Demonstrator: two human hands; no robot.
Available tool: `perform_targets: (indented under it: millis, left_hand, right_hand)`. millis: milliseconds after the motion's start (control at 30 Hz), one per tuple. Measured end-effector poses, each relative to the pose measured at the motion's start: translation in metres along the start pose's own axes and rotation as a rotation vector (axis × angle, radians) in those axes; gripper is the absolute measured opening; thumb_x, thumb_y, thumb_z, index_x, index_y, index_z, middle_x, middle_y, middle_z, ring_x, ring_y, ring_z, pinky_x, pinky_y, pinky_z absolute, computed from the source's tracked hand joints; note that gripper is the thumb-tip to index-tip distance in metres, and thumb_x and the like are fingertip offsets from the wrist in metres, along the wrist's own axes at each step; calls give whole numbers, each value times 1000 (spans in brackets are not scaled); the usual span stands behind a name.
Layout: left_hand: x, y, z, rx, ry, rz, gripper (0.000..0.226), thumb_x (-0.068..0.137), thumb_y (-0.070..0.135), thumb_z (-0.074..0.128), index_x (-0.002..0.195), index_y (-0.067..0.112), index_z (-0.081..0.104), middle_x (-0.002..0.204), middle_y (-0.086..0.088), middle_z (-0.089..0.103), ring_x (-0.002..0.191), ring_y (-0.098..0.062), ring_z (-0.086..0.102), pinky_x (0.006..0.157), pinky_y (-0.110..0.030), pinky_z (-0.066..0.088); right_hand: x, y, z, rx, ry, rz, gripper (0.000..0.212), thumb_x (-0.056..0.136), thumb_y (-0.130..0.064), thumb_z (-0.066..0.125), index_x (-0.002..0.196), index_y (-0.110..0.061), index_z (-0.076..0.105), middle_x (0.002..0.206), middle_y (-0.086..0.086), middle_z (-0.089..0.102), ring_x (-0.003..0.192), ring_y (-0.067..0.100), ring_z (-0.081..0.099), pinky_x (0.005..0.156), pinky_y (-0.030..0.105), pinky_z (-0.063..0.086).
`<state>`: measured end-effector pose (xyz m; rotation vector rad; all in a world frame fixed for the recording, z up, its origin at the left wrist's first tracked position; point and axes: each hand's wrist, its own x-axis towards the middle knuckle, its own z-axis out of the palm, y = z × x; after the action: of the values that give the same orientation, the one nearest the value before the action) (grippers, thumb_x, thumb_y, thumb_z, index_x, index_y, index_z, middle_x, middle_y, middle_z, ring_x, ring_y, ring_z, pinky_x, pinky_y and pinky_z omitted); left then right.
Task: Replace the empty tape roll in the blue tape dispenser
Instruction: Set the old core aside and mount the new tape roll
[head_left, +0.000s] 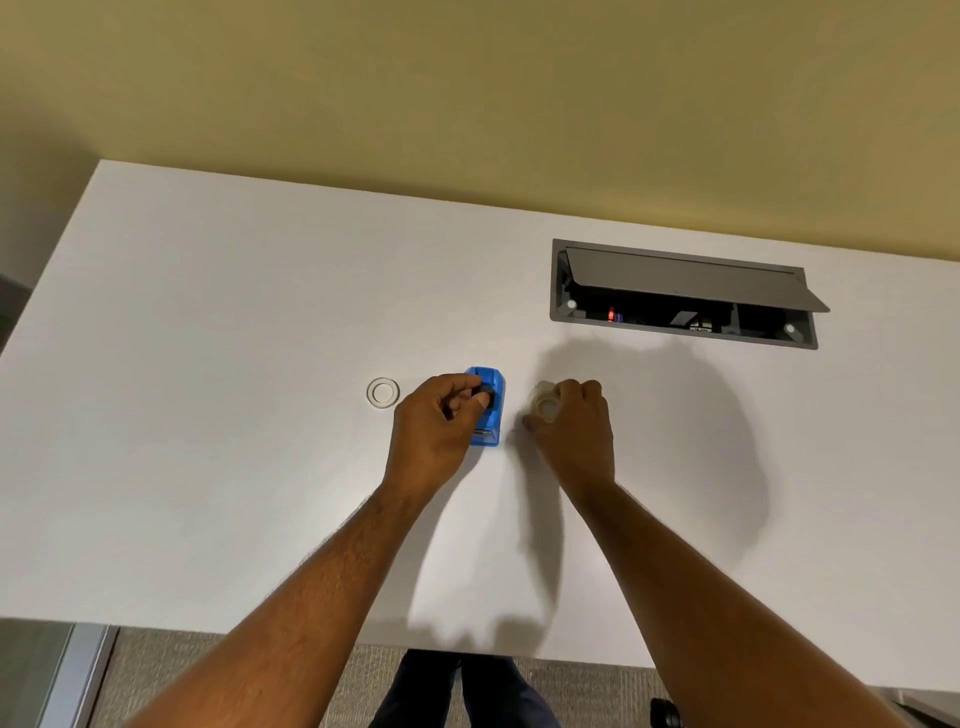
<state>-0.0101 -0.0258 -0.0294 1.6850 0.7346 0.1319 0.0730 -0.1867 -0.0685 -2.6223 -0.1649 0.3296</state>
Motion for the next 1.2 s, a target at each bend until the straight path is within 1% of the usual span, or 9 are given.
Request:
perform_targets:
  millis: [67,167,300,433,567,733,867,967,1200]
  left_hand:
    - [1,0,0,-1,2,2,20,90,20,75,111,21,76,83,7,69,76,-2,64,75,-15,53]
    - [3,1,0,-21,0,13,19,91,18,74,109,23,75,84,13,69,75,2,64,74,-13,52]
    - [3,4,0,-37,-15,44,22,92,16,73,110,29,74,96,15,75,85,3,70,76,-11,54]
    - [0,11,0,-85,-37,60,27,94,13,71,106,38,71,88,28,75,87,4,73,70,-8,54]
    - [-1,11,1,-83,-62,98,22,94,12,70,113,23,76,93,21,77,89,2,73,74,-9,54]
    - [-1,10,0,-80,-66,107,25,94,11,70,118,16,75,102,5,78,92,-4,73,77,-12,55]
    - [-2,10,1,-81,-80,99,26,93,9,71,118,15,75,103,2,78,93,-8,74,79,-14,56]
    - [-2,10,-1,-81,-99,110,26,92,7,72,116,14,76,105,3,77,93,-4,74,78,-12,55]
    - [-4,12,-1,-150,-94,81,25,89,4,74,106,21,79,97,7,80,88,-6,77,75,-13,56]
  right_hand:
    - [2,-5,-4,103,-17,15,41,80,-29,78,113,-16,58,105,-5,54,101,21,57,83,29,49]
    - [-1,-14,-15,519,-79,98,39,78,-25,80,110,-31,59,104,-18,59,98,8,62,81,20,52]
    - [-11,-23,-28,840,-224,81,43,83,-17,77,115,-43,63,111,-19,69,101,-3,65,73,10,53]
    - [-15,-30,-35,970,-340,49,44,87,-12,74,121,-37,64,117,-12,72,106,6,69,79,18,56]
    - [-18,-34,-39,1012,-390,30,47,87,-9,73,126,-34,63,120,-9,72,107,11,71,80,19,57]
    - [-19,-35,-43,999,-438,9,49,87,-7,73,128,-32,63,122,-3,72,110,16,70,95,31,56]
    - [-21,-37,-45,988,-436,-7,49,86,-5,73,126,-32,65,117,-6,74,109,13,71,88,23,56]
    - [-21,-37,-47,984,-439,-9,49,85,-4,73,123,-34,66,115,-6,75,107,12,72,84,20,56]
    - [-23,-38,-48,952,-440,-39,50,83,0,72,124,-30,66,111,-3,77,103,14,74,81,18,56]
